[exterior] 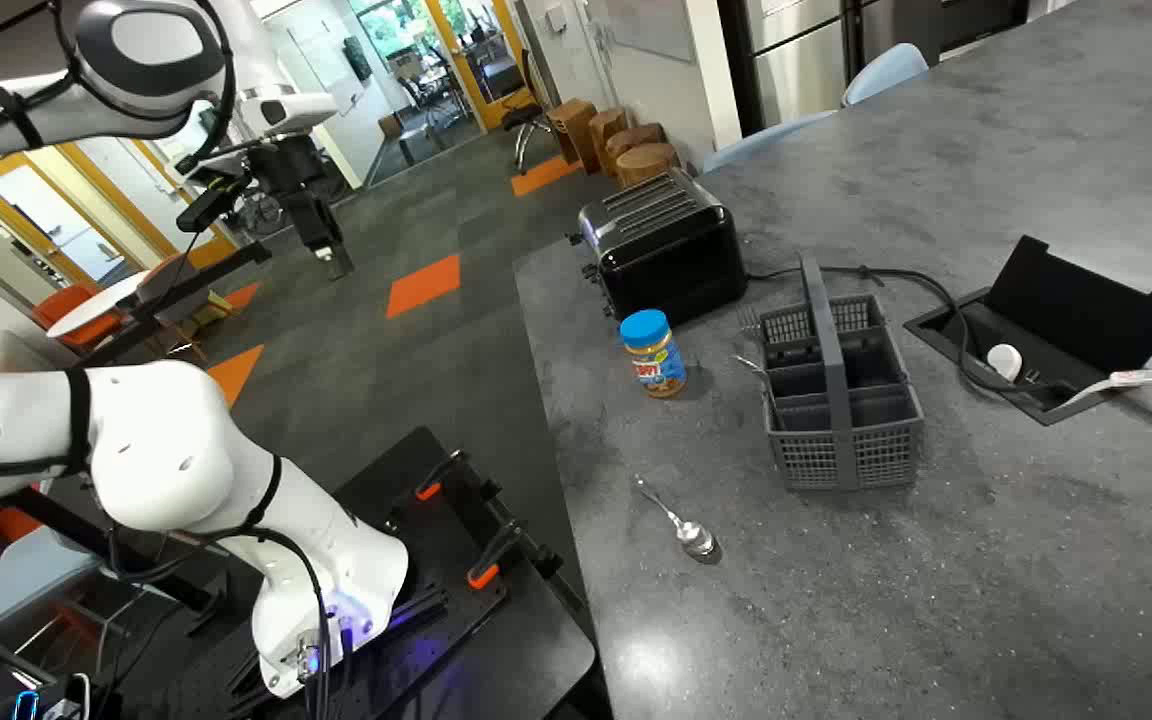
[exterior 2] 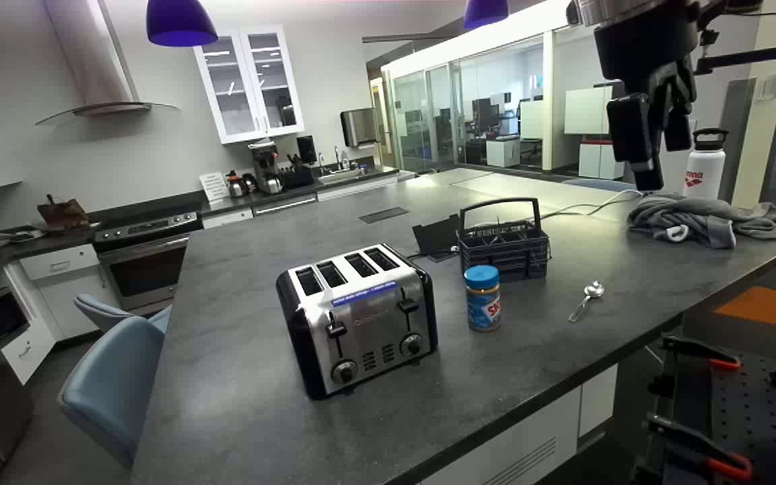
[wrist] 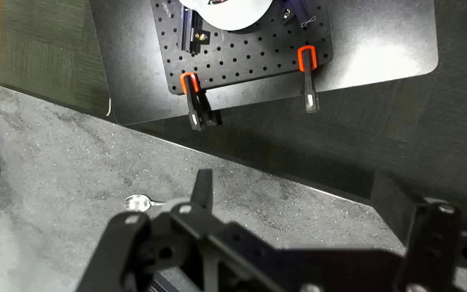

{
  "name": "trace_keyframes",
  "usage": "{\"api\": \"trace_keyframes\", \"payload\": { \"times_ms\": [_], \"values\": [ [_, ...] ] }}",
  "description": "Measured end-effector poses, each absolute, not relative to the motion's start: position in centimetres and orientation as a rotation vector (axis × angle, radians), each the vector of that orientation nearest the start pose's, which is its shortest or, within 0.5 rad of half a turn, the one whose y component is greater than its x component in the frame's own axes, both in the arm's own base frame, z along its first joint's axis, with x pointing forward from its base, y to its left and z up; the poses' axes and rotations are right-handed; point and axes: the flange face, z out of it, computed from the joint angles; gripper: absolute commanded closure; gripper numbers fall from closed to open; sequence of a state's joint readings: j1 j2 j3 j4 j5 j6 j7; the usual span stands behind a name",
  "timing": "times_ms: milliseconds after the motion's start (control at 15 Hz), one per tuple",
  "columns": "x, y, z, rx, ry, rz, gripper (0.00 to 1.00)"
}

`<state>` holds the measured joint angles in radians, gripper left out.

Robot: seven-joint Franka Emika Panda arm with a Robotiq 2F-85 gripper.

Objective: Push down the right switch of the toaster

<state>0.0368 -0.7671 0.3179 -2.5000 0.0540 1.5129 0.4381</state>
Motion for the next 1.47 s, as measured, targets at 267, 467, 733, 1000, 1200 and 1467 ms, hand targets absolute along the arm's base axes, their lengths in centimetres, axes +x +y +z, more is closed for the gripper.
{"api": "trace_keyframes", "payload": {
  "times_ms": [267, 467, 733, 1000, 1200, 1467],
  "values": [
    [27.8, 12.1, 50.1, -3.352, 0.334, 0.286, 0.00],
    [29.4, 12.2, 50.4, -3.361, 0.326, 0.120, 0.00],
    [35.2, 12.0, 49.6, -3.304, 0.402, -0.214, 0.00],
    [41.9, 11.2, 46.4, -3.209, 0.480, -0.329, 0.00],
    [46.2, 11.0, 43.9, -3.147, 0.532, -0.286, 0.00],
    [48.8, 10.8, 42.4, -3.129, 0.548, -0.228, 0.00]
  ]
}}
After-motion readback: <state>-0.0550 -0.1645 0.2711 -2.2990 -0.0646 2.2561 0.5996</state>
